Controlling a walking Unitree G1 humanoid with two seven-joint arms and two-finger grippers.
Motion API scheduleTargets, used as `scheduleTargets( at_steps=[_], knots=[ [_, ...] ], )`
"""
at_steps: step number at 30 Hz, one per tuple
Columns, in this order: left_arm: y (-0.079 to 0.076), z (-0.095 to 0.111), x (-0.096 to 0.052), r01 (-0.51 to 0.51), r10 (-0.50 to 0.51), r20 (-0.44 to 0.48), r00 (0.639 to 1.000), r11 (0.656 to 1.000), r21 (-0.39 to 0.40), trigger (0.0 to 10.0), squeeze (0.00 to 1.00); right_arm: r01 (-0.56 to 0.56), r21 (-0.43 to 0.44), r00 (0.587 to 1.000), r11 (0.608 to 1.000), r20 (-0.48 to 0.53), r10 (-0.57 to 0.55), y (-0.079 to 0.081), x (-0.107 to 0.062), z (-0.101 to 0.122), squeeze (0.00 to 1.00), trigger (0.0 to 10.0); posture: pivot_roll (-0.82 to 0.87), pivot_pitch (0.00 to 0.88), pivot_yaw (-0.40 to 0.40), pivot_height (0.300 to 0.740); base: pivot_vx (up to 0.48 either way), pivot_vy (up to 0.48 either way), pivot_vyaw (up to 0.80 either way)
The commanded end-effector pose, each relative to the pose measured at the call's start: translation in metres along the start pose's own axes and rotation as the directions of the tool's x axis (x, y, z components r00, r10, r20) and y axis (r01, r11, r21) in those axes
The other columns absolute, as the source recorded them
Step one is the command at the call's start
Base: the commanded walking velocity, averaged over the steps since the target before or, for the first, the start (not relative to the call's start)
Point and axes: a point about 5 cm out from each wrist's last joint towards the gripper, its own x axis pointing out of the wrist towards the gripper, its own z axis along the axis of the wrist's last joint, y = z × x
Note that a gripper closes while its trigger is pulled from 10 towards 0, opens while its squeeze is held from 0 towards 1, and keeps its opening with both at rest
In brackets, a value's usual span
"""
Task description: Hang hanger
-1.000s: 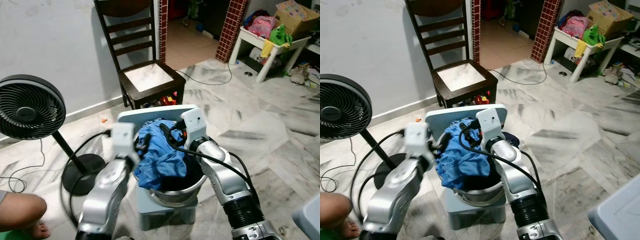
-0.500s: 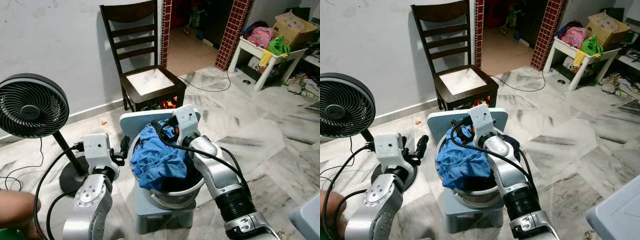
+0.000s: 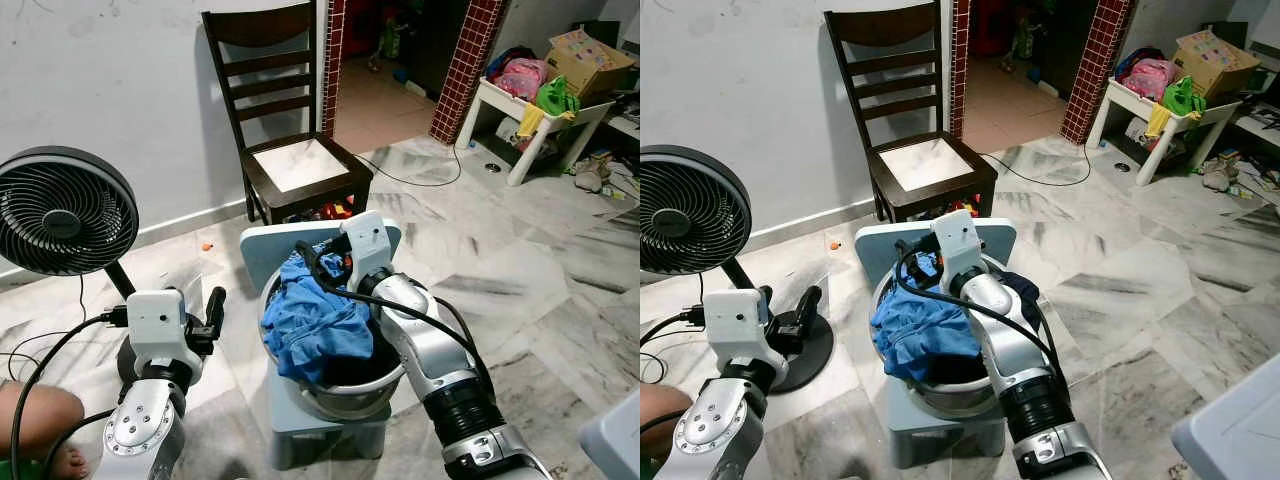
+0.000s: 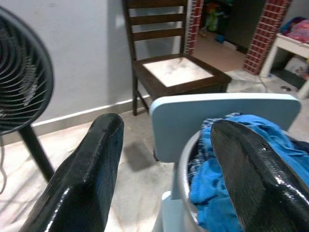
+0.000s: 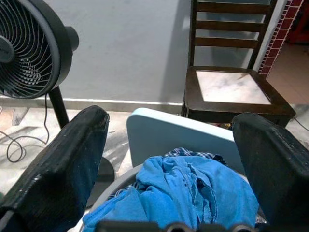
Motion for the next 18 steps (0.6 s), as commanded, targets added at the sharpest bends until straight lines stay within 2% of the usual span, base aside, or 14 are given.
scheduleTargets(
  at_steps=[1,12,15,18],
  knots=[
    [-0.002,-0.001,0.002,0.016,-0.016,-0.011,1.0,1.0,0.004,10.0,0.0,0.035,0.025,0.999,0.999,-0.005,-0.035,-0.006,-0.002,-0.003,0.0,10.0,0.16,0.022,0.015,0.74,0.0,0.0,0.0],
    [0.005,-0.007,0.007,-0.013,0.016,-0.047,0.999,0.997,0.074,10.0,0.0,0.113,0.095,0.993,0.989,-0.033,-0.111,-0.017,-0.01,-0.015,0.0,10.0,0.16,0.0,0.054,0.74,0.0,0.0,0.0],
    [0.005,-0.011,0.009,-0.022,0.026,-0.06,0.998,0.998,0.066,10.0,0.0,0.12,0.089,0.993,0.989,-0.036,-0.117,-0.019,-0.011,-0.016,0.0,10.0,0.15,0.0,0.053,0.74,0.0,0.0,0.0],
    [-0.003,-0.016,0.014,-0.024,0.027,-0.077,0.997,0.999,0.034,10.0,0.0,0.126,0.081,0.992,0.989,-0.041,-0.123,-0.022,-0.013,-0.016,0.0,10.0,0.13,0.003,0.043,0.74,0.0,0.0,0.0]
  ],
)
